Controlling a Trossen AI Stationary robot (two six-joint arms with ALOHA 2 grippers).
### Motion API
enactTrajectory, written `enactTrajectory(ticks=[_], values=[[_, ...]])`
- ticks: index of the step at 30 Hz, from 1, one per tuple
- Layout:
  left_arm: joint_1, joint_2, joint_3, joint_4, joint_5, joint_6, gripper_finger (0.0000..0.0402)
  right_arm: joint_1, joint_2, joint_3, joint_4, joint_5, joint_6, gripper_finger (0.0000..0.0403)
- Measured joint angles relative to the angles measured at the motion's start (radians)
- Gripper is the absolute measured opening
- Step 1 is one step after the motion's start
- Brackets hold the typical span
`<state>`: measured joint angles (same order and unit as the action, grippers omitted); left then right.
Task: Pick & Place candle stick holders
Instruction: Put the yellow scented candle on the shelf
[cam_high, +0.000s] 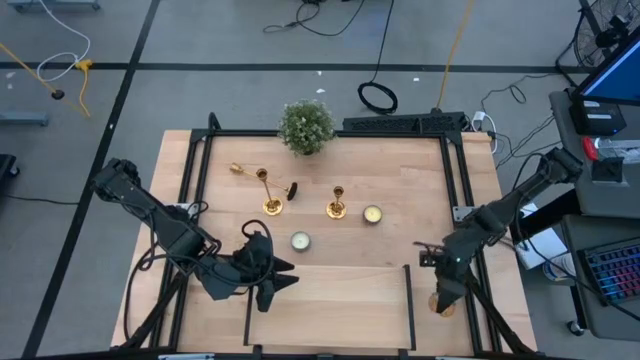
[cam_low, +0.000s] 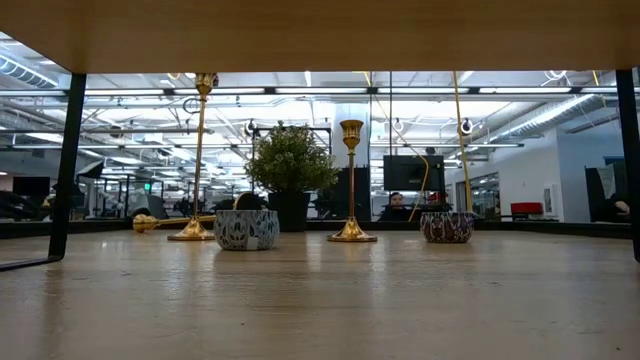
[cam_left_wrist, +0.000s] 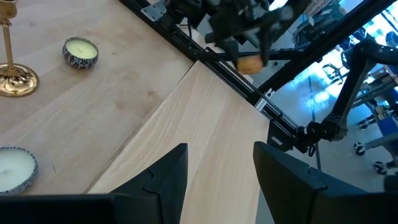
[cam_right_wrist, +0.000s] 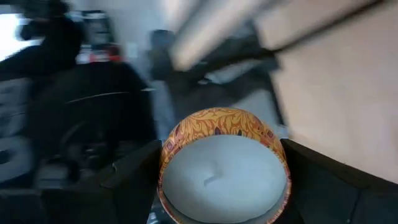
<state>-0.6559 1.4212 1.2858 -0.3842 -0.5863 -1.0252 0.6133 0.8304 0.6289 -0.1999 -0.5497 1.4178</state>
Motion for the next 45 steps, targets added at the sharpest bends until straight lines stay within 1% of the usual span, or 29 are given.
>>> enactTrajectory(ticks=[5, 9, 14, 18, 23, 26, 28, 31, 33, 35, 37, 38, 40, 42, 45], values=[[0.0, 0.0, 0.0, 0.023, -0.001, 0.006, 0.0186, -0.02, -0.032, 0.0, 0.159, 0.011, 0.012, 0.0299], [0.0, 0.0, 0.0, 0.062, -0.001, 0.033, 0.0186, -0.055, -0.033, 0.0, 0.388, 0.093, 0.027, 0.0304], [0.0, 0.0, 0.0, 0.113, -0.001, 0.076, 0.0186, -0.149, -0.003, 0.0, 0.696, 0.215, 0.037, 0.0301], [0.0, 0.0, 0.0, 0.161, -0.003, 0.129, 0.0186, -0.224, 0.027, 0.001, 0.827, 0.308, 0.033, 0.03], [0.0, 0.0, 0.0, 0.247, -0.034, 0.176, 0.0186, -0.305, 0.065, 0.001, 0.835, 0.393, 0.006, 0.0302], [0.0, 0.0, 0.0, 0.319, -0.056, 0.208, 0.0186, -0.357, 0.106, 0.004, 0.834, 0.407, 0.003, 0.0301], [0.0, 0.0, 0.0, 0.382, -0.068, 0.256, 0.0186, -0.386, 0.141, 0.024, 0.817, 0.418, -0.016, 0.0301], [0.0, 0.0, 0.001, 0.498, -0.099, 0.373, 0.0186, -0.429, 0.206, 0.101, 0.777, 0.418, -0.063, 0.0301], [0.007, 0.0, 0.024, 0.526, -0.12, 0.463, 0.0186, -0.45, 0.254, 0.177, 0.712, 0.416, -0.101, 0.0301], [0.023, 0.0, 0.069, 0.518, -0.127, 0.549, 0.0186, -0.464, 0.306, 0.27, 0.618, 0.412, -0.146, 0.0301], [0.036, 0.0, 0.141, 0.441, -0.131, 0.633, 0.0186, -0.477, 0.362, 0.378, 0.503, 0.39, -0.201, 0.0301], [0.042, 0.0, 0.187, 0.363, -0.133, 0.663, 0.0186, -0.482, 0.389, 0.432, 0.438, 0.389, -0.229, 0.0301], [0.048, 0.0, 0.295, 0.162, -0.141, 0.687, 0.0186, -0.489, 0.443, 0.535, 0.305, 0.389, -0.287, 0.0301], [0.048, -0.001, 0.399, -0.061, -0.171, 0.683, 0.0186, -0.496, 0.493, 0.618, 0.179, 0.396, -0.326, 0.0301], [0.043, -0.004, 0.501, -0.385, -0.233, 0.625, 0.0186, -0.501, 0.552, 0.707, 0.041, 0.433, -0.363, 0.0301]])
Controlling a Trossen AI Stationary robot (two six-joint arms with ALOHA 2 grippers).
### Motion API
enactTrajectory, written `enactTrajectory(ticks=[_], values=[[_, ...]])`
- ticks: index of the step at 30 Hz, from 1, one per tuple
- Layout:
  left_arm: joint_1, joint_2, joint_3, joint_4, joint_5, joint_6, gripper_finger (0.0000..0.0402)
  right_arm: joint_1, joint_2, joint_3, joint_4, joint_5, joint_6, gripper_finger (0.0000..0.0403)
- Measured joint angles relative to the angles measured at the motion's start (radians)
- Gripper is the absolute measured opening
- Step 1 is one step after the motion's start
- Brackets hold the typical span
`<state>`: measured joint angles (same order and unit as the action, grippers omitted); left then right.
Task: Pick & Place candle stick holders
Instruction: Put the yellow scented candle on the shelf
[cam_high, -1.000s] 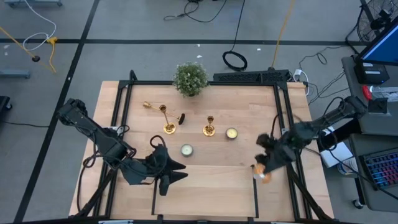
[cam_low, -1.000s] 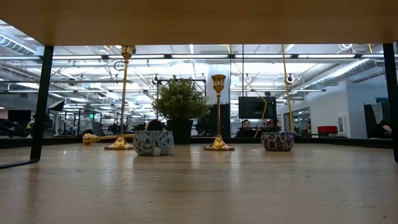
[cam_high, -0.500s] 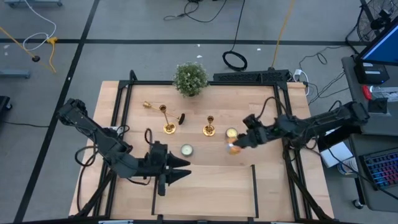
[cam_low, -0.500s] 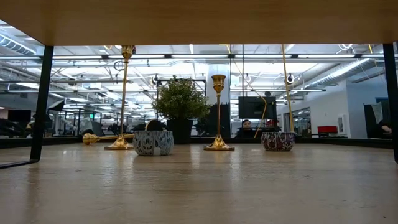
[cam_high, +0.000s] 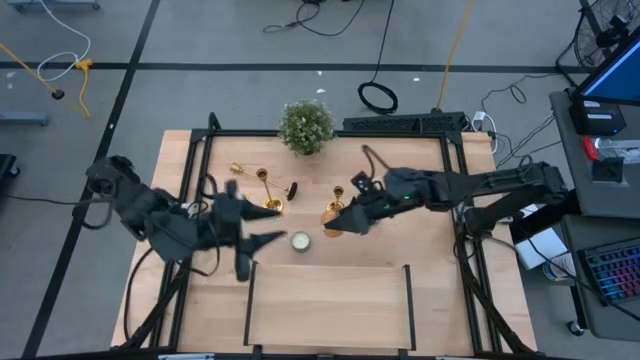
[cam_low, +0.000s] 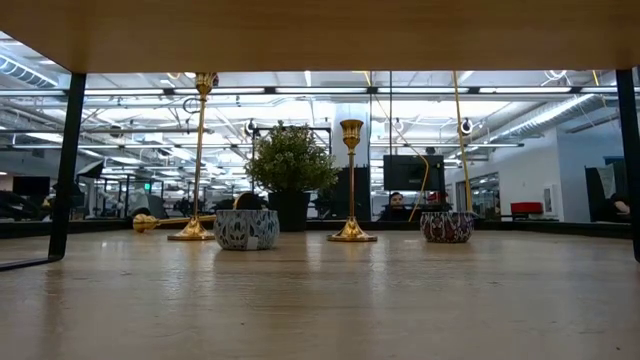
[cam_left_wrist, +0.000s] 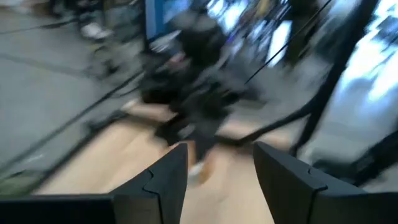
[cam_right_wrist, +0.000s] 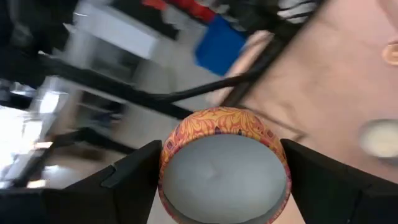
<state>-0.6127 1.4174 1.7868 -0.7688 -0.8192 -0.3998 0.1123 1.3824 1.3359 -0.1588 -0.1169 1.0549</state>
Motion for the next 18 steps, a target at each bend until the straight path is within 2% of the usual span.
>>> enactTrajectory(ticks=[4, 8, 11, 14, 18], values=[[0.0, 0.002, 0.04, -0.313, -0.014, -0.119, 0.0186, 0.0, 0.036, 0.036, -0.064, 0.043, 0.0, 0.03], [0.011, 0.042, 0.038, -0.467, 0.012, -0.134, 0.0186, 0.0, 0.062, 0.037, -0.073, 0.054, 0.015, 0.03], [0.032, 0.11, 0.034, -0.518, 0.023, -0.101, 0.0186, -0.009, 0.08, 0.037, -0.072, 0.065, 0.016, 0.03], [0.077, 0.17, 0.035, -0.52, 0.104, -0.081, 0.0194, -0.022, 0.1, 0.037, -0.068, 0.066, 0.016, 0.03], [0.118, 0.248, 0.035, -0.506, 0.173, -0.102, 0.0234, -0.023, 0.106, 0.036, -0.088, 0.071, 0.004, 0.03]])
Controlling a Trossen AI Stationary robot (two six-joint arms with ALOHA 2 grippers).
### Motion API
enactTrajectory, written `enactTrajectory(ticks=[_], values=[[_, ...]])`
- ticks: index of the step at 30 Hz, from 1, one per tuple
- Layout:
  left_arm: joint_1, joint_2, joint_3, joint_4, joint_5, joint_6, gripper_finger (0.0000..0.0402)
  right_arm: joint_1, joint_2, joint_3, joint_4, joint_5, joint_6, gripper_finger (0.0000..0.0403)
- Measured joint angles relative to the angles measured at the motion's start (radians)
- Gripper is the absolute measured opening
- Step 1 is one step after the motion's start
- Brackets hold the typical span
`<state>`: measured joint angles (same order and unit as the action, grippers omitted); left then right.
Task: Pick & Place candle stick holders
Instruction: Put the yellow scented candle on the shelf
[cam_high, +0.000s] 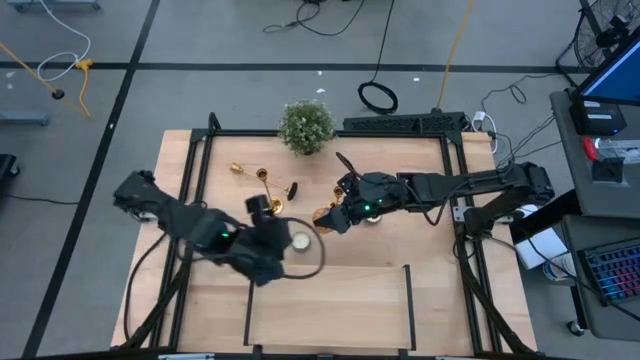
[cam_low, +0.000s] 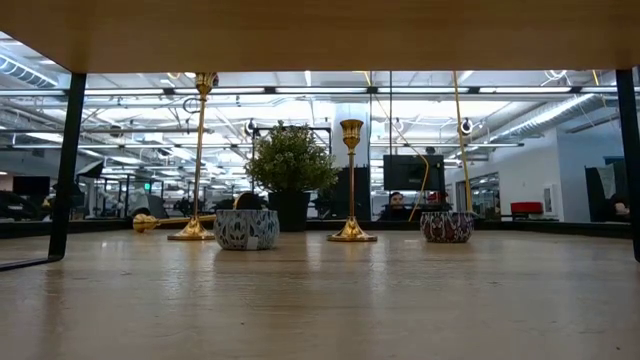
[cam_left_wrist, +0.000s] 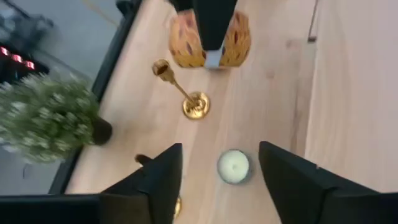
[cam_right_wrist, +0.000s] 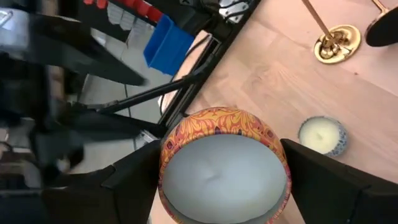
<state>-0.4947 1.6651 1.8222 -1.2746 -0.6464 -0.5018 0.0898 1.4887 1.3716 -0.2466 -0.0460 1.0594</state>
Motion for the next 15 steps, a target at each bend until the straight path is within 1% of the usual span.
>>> enactTrajectory(ticks=[5, 10, 12, 15], values=[[0.017, 0.043, 0.022, 0.006, -0.039, 0.021, 0.0311, 0.0, 0.017, -0.001, -0.04, 0.067, 0.009, 0.0306], [0.031, 0.051, 0.022, 0.016, -0.08, 0.084, 0.0387, -0.003, 0.019, 0.001, 0.0, 0.117, 0.02, 0.0304], [0.042, 0.049, 0.022, 0.026, -0.084, 0.106, 0.0395, -0.004, 0.028, 0.001, 0.0, 0.123, 0.027, 0.0303], [0.059, 0.051, 0.022, 0.049, -0.103, 0.135, 0.0384, -0.005, 0.03, -0.002, 0.025, 0.124, 0.028, 0.0303]])
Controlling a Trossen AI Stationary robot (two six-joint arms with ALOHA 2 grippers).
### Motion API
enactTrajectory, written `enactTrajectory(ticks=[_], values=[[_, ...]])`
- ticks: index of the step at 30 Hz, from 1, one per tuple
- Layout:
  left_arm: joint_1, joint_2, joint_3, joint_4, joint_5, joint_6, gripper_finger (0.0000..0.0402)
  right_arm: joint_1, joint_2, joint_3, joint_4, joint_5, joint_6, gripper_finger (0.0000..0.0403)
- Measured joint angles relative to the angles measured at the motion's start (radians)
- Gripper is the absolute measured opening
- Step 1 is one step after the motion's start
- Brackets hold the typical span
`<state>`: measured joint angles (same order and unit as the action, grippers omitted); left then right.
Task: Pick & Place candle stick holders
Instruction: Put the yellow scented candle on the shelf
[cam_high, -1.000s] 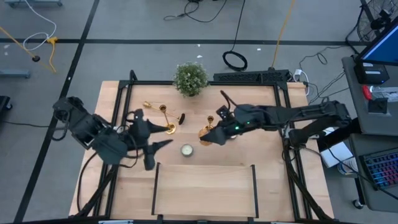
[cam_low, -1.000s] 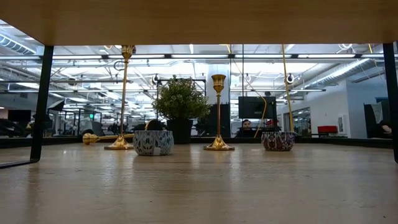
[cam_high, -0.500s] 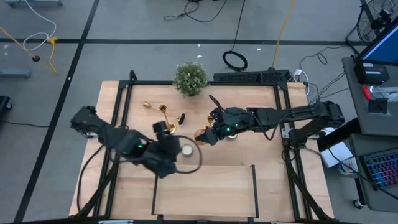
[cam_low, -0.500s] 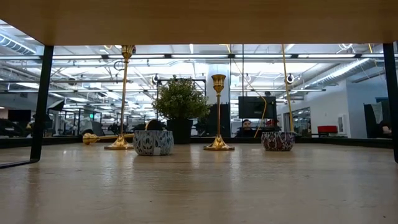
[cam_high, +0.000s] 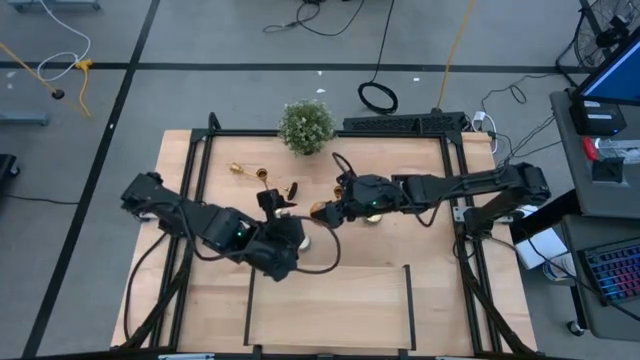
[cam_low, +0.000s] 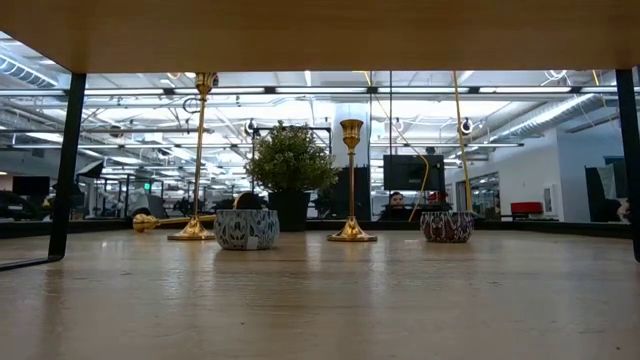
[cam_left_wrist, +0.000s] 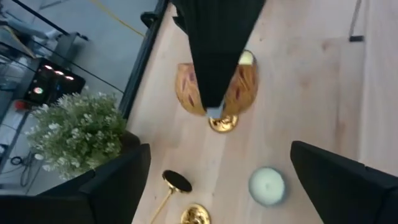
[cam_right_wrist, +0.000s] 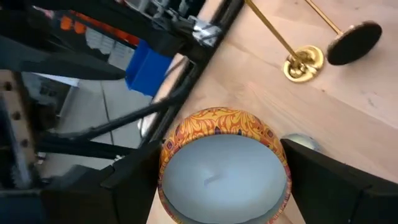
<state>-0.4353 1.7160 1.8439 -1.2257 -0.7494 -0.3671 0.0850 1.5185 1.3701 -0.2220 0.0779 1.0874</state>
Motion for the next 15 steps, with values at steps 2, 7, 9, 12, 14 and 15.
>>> enactTrajectory(ticks=[2, 7, 9, 12, 14, 15], values=[[0.012, -0.001, 0.0, 0.022, 0.001, 0.022, 0.0378, 0.001, 0.003, 0.002, 0.04, 0.0, 0.0, 0.0303], [0.048, -0.001, 0.0, 0.066, 0.055, 0.048, 0.0381, 0.018, 0.018, 0.002, 0.074, 0.0, 0.0, 0.0303], [0.057, -0.001, 0.0, 0.082, 0.043, 0.077, 0.0388, 0.022, 0.019, 0.002, 0.076, -0.001, 0.004, 0.0303], [0.074, -0.001, 0.0, 0.086, 0.055, 0.101, 0.0398, 0.027, 0.019, 0.002, 0.076, 0.005, 0.008, 0.0303], [0.087, -0.001, 0.0, 0.087, 0.1, 0.104, 0.0398, 0.028, 0.019, 0.002, 0.076, 0.009, 0.008, 0.0303], [0.093, -0.001, 0.0, 0.088, 0.125, 0.104, 0.0397, 0.028, 0.019, 0.002, 0.076, 0.017, 0.008, 0.0303]])
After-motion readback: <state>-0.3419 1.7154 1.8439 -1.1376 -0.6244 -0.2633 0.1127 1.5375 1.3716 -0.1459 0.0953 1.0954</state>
